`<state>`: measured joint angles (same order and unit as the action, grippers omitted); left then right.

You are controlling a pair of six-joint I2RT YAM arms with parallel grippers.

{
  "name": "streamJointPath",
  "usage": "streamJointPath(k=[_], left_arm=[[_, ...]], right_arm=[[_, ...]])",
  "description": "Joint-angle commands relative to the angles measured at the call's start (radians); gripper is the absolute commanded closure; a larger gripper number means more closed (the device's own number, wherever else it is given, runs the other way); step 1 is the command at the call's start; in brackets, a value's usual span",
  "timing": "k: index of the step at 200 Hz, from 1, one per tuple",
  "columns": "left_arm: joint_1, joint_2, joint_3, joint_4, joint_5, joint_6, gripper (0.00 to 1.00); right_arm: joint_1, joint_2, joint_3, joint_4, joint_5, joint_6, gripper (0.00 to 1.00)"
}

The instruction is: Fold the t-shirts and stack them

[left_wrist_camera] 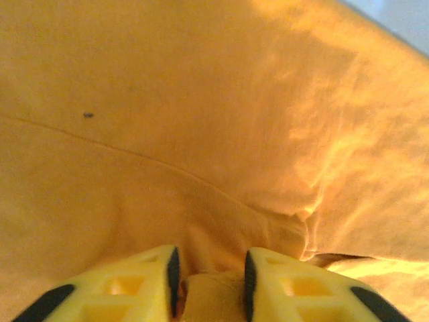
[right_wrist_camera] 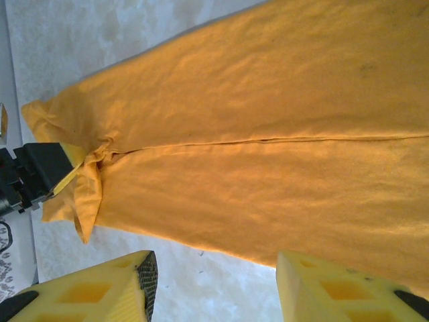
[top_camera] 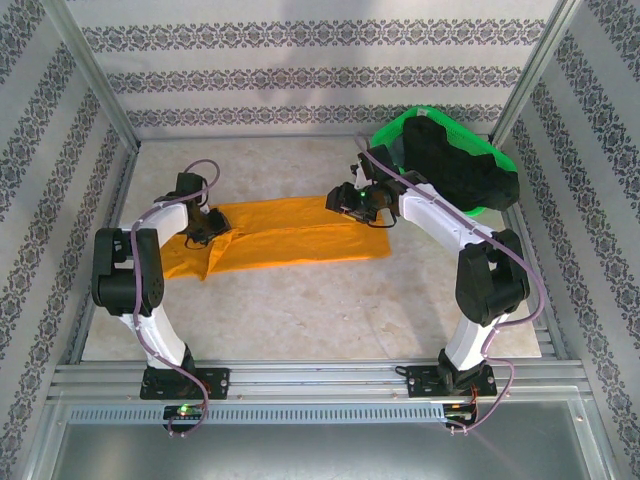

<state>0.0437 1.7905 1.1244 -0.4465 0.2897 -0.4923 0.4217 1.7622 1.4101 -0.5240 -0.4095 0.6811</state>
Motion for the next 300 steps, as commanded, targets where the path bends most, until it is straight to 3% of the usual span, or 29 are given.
streamJointPath(k=[1, 39, 104, 119, 135, 144, 170, 198, 218, 241, 276, 300], left_arm=[[-0.017, -0.023, 0.002, -0.055, -0.027, 0.030, 0.75], [-0.048, -0.065, -0.024, -0.060, 0.001, 0.009, 1.00], [-0.161, -0.084, -0.071, -0.063, 0.016, -0.075, 1.00], [-0.183, -0.071, -0.073, -0.070, 0.010, -0.087, 0.88], [-0.200, -0.066, -0.061, -0.110, -0.046, -0.092, 0.56], [-0.206, -0.072, -0.051, -0.141, -0.089, -0.095, 0.47], [-0.207, -0.103, -0.038, -0.204, -0.182, -0.109, 0.46], [-0.198, -0.136, -0.036, -0.242, -0.235, -0.136, 0.54], [-0.144, -0.176, -0.044, -0.266, -0.273, -0.181, 0.58], [-0.021, -0.193, -0.036, -0.254, -0.258, -0.180, 0.57], [0.239, -0.118, -0.001, -0.074, -0.038, -0.201, 0.53], [0.334, -0.019, 0.088, -0.017, 0.031, -0.161, 0.53]], right_arm=[[0.003, -0.035, -0.013, 0.009, -0.010, 0.008, 0.49], [0.003, -0.031, -0.011, 0.007, -0.008, 0.011, 0.49], [0.002, -0.025, -0.030, 0.009, -0.009, 0.018, 0.50], [-0.001, -0.027, -0.041, 0.010, -0.009, 0.022, 0.50], [-0.003, -0.029, -0.050, 0.010, -0.014, 0.025, 0.50], [-0.003, -0.030, -0.054, 0.010, -0.015, 0.025, 0.50], [-0.004, -0.036, -0.066, 0.012, -0.018, 0.025, 0.50], [-0.006, -0.038, -0.077, 0.016, -0.017, 0.026, 0.50], [-0.006, -0.034, -0.081, 0.023, -0.017, 0.029, 0.50], [-0.002, -0.018, -0.082, 0.031, -0.019, 0.028, 0.53], [-0.020, 0.044, -0.051, 0.034, -0.007, 0.006, 0.60], [-0.051, 0.093, -0.012, 0.029, 0.000, -0.007, 0.62]])
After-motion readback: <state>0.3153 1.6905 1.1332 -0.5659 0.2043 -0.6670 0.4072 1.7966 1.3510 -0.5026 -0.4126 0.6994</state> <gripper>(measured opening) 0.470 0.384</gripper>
